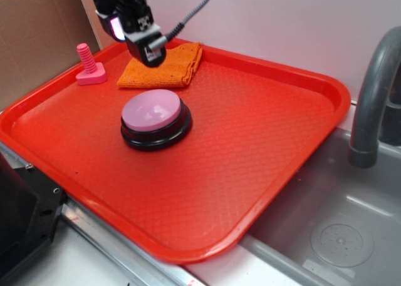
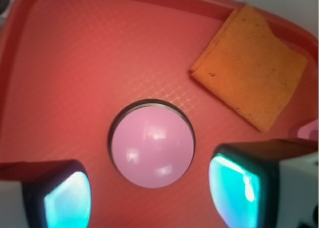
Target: Push the pink button.
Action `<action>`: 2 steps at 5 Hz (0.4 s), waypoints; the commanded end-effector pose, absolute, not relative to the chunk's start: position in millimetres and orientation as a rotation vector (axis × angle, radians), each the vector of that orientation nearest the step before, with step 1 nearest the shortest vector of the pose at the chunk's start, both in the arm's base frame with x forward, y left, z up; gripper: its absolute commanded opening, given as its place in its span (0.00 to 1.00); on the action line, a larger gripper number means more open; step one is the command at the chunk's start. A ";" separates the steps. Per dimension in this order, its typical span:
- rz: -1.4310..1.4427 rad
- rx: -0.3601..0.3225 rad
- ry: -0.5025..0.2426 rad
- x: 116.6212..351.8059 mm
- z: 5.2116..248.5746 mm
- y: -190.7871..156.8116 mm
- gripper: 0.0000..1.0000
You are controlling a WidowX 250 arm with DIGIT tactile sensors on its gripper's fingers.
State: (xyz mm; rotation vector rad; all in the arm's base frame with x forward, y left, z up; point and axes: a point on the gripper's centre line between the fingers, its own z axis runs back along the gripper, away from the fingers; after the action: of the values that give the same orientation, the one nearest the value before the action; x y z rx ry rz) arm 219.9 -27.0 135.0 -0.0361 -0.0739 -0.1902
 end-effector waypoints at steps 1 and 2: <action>-0.093 0.019 -0.181 221.7 155.0 -24.9 1.00; -0.078 0.030 -0.175 222.2 160.5 -24.4 1.00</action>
State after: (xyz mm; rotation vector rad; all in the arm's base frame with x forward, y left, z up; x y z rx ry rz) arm 214.3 -25.1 144.3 0.0400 -0.1070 -0.0788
